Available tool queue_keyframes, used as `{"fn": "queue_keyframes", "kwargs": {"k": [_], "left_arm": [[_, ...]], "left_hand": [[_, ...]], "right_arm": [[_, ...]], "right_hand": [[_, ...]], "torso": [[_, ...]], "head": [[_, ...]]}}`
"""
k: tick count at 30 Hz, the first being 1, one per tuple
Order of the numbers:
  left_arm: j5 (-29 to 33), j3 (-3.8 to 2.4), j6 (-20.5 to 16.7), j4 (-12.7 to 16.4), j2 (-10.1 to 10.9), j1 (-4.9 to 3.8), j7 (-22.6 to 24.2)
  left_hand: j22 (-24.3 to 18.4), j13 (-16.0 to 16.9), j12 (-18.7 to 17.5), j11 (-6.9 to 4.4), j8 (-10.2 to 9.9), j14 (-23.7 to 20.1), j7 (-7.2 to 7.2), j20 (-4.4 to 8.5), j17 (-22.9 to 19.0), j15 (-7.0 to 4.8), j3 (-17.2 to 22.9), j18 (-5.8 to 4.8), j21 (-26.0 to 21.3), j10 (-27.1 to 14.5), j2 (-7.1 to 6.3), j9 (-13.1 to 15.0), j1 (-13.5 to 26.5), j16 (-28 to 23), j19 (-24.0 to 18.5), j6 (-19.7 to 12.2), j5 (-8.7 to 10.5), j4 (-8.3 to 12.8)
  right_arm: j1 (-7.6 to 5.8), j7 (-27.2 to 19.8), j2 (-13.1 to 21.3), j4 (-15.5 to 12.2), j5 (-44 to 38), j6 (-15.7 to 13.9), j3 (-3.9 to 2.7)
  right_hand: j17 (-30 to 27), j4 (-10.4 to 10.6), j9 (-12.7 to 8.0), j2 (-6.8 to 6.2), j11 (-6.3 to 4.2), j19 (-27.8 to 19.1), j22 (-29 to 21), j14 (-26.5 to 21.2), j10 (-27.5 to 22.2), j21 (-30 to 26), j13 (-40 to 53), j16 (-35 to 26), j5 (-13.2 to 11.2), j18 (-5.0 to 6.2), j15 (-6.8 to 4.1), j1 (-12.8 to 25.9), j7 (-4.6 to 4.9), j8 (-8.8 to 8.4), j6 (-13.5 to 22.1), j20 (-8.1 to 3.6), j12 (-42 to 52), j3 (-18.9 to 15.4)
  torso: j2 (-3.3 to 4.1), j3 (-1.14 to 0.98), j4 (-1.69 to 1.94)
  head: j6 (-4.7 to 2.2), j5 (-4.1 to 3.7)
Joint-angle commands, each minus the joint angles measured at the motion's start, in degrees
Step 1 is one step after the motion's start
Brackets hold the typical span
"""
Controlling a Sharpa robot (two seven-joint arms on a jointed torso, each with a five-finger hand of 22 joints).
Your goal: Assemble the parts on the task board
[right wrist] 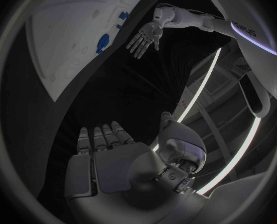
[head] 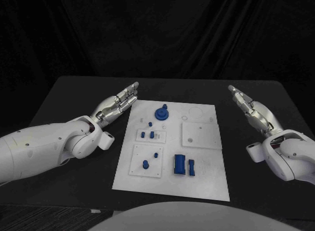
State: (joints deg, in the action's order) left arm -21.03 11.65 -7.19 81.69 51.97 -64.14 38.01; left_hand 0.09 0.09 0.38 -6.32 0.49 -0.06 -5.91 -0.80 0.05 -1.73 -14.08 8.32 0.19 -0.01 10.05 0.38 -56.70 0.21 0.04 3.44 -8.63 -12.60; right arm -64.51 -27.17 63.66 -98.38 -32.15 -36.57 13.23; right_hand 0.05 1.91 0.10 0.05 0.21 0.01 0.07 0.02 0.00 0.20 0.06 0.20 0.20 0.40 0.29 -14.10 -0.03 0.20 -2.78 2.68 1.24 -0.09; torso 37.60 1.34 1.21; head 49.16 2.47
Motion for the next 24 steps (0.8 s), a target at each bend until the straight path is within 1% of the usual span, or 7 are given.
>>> {"fn": "queue_keyframes", "kwargs": {"k": [1,3,10,11,12,14,24], "left_arm": [[2.4,-0.80,-4.1,0.8,-0.7,0.28,-0.6],[3.7,-1.57,-6.4,1.4,-1.2,0.54,-1.1],[10.6,-5.58,-18.6,4.1,-3.6,1.91,-3.9],[11.6,-6.16,-20.3,4.5,-4.0,2.11,-4.3],[13.1,-7.03,-23.0,5.1,-4.5,2.41,-5.0],[15.0,-8.11,-26.2,5.8,-5.1,2.78,-5.7],[20.6,-11.38,-36.1,8.1,-7.1,3.89,-8.0]], "left_hand": [[-0.1,-0.1,-0.4,1.98,-0.5,0.1,5.91,0.80,-0.1,1.73,4.6,-2.50,-0.2,0.0,-3.29,-0.4,18.6,-0.2,0.0,-3.4,2.84,4.2],[-0.1,-0.1,-0.4,6.32,-0.5,0.1,5.91,0.80,-0.1,1.73,5.2,-3.09,-0.2,0.0,-3.75,-0.4,21.2,-0.2,0.0,-3.4,3.23,4.8],[-0.1,-0.1,-0.4,6.32,-0.5,0.1,5.91,0.80,-0.1,1.73,7.3,-3.73,-0.2,0.0,-5.34,-0.4,30.3,-0.2,0.0,-3.4,4.61,6.9],[-0.1,-0.1,-0.4,6.32,-0.5,0.1,5.91,0.80,-0.1,1.73,7.6,-3.76,-0.2,0.0,-5.54,-0.4,31.4,-0.2,0.0,-3.4,8.63,7.1],[-0.1,-0.1,-0.4,6.32,-0.5,0.1,5.91,0.80,-0.1,1.73,7.9,-8.32,-0.2,0.0,-5.77,-0.4,32.7,-0.2,0.0,-3.4,8.63,7.5],[-0.1,-0.1,-0.4,6.32,-0.5,0.1,5.91,0.80,-0.1,1.73,8.3,-8.32,-0.2,0.0,-10.05,-0.4,34.4,-0.2,0.0,-3.4,8.63,7.9],[-0.1,-0.1,-0.4,6.32,-0.5,0.1,5.91,0.80,-0.1,1.73,14.1,-8.32,-0.2,0.0,-10.05,-0.4,41.7,-0.2,0.0,-3.4,8.63,12.6]], "right_arm": [[0.45,-0.3,-1.5,0.7,3.7,-1.3,-0.97],[0.77,-0.5,-3.0,1.3,6.0,-1.8,-1.96],[2.43,-1.5,-10.4,4.6,18.2,-4.5,-7.20],[2.66,-1.6,-11.4,5.1,19.9,-4.8,-7.93],[2.98,-1.8,-12.9,5.7,22.2,-5.3,-8.93],[3.36,-2.0,-14.5,6.4,24.9,-5.9,-10.11],[4.34,-2.6,-18.9,8.4,32.0,-7.5,-13.19]], "right_hand": [[-0.1,-1.9,-0.1,-0.05,-0.21,0.0,-0.1,0.0,0.0,-0.2,-0.1,-0.2,-0.2,-0.40,-0.29,6.0,0.03,-0.20,2.8,-2.68,-1.2,0.1],[-0.1,-1.9,-0.1,-0.05,-0.21,0.0,-0.1,0.0,0.0,-0.2,-0.1,-0.2,-0.2,-0.40,-0.29,8.2,0.03,-0.20,2.8,-2.68,-1.2,0.1],[-0.1,-1.9,-0.1,-0.05,-0.21,0.0,-0.1,0.0,0.0,-0.2,-0.1,-0.2,-0.2,-0.40,-0.29,14.1,0.03,-0.20,2.8,-2.68,-1.2,0.1],[-0.1,-1.9,-0.1,-0.05,-0.21,0.0,-0.1,0.0,0.0,-0.2,-0.1,-0.2,-0.2,-0.40,-0.29,14.1,0.03,-0.20,2.8,-2.68,-1.2,0.1],[-0.1,-1.9,-0.1,-0.05,-0.21,0.0,-0.1,0.0,0.0,-0.2,-0.1,-0.2,-0.2,-0.40,-0.29,14.1,0.03,-0.20,2.8,-2.68,-1.2,0.1],[-0.1,-1.9,-0.1,-0.05,-0.21,0.0,-0.1,0.0,0.0,-0.2,-0.1,-0.2,-0.2,-0.40,-0.29,14.1,0.03,-0.20,2.8,-2.68,-1.2,0.1],[-0.1,-1.9,-0.1,-0.05,-0.21,0.0,-0.1,0.0,0.0,-0.2,-0.1,-0.2,-0.2,-0.40,-0.29,14.1,0.03,-0.20,2.8,-2.68,-1.2,0.1]], "torso": [[-0.78,-0.16,-0.15],[-1.27,-0.26,-0.24],[-3.83,-0.80,-0.72],[-4.16,-0.87,-0.79],[-4.62,-0.96,-0.87],[-5.15,-1.08,-0.97],[-6.42,-1.34,-1.21]], "head": [[-1.49,-0.27],[-2.65,-0.47],[-8.68,-1.46],[-9.46,-1.59],[-10.55,-1.77],[-11.79,-1.98],[-14.78,-2.47]]}}
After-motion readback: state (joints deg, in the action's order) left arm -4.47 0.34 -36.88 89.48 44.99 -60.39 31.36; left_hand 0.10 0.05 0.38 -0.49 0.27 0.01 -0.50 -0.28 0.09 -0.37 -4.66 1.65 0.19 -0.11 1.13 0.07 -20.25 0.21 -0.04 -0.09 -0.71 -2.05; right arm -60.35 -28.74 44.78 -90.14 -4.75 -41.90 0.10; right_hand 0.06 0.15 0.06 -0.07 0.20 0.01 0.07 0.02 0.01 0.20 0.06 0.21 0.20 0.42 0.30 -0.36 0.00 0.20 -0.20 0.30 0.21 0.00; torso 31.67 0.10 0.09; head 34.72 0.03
